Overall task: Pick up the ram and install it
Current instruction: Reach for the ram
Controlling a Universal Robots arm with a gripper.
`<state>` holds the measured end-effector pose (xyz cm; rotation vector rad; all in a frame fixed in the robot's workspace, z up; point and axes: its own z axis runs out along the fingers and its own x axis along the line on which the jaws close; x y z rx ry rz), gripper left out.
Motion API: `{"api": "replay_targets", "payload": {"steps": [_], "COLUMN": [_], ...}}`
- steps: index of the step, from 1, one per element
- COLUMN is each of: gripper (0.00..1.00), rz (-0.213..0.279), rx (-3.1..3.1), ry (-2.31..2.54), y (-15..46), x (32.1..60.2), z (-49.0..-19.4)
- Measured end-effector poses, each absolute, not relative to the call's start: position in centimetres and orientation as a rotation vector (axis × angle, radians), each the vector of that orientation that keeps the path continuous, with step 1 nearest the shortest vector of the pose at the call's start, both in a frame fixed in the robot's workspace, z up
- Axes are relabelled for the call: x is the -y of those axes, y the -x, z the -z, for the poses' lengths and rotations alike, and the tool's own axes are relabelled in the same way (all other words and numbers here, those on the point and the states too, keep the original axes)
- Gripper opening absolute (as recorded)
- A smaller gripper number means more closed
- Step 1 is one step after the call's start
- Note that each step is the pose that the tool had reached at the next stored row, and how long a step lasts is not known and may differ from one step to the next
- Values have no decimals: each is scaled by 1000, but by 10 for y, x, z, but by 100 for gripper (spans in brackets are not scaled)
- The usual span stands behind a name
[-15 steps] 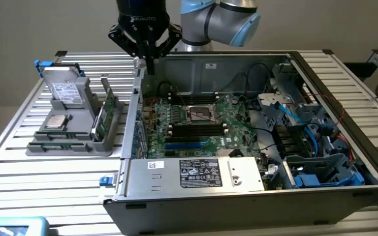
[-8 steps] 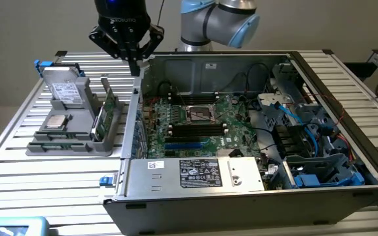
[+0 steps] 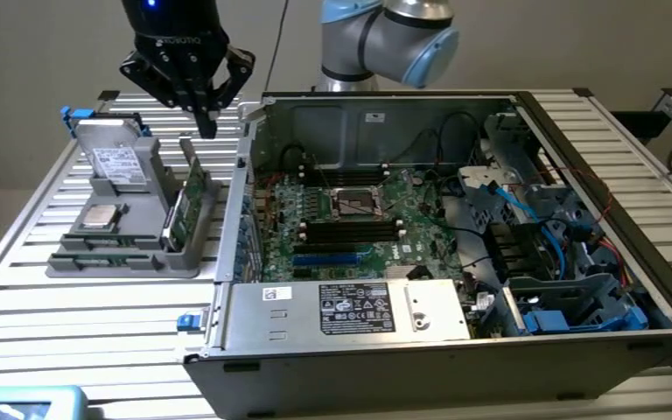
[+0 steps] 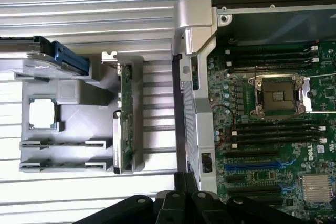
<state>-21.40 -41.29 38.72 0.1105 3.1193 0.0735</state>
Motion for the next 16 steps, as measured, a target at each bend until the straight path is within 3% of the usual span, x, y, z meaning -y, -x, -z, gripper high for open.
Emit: {"api": "replay_targets", "payload": {"steps": [16], "gripper": [11], "rz": [-68], "rx": [-3142], "ry": [-112], "y": [264], "x": [420], "z": [-368]}}
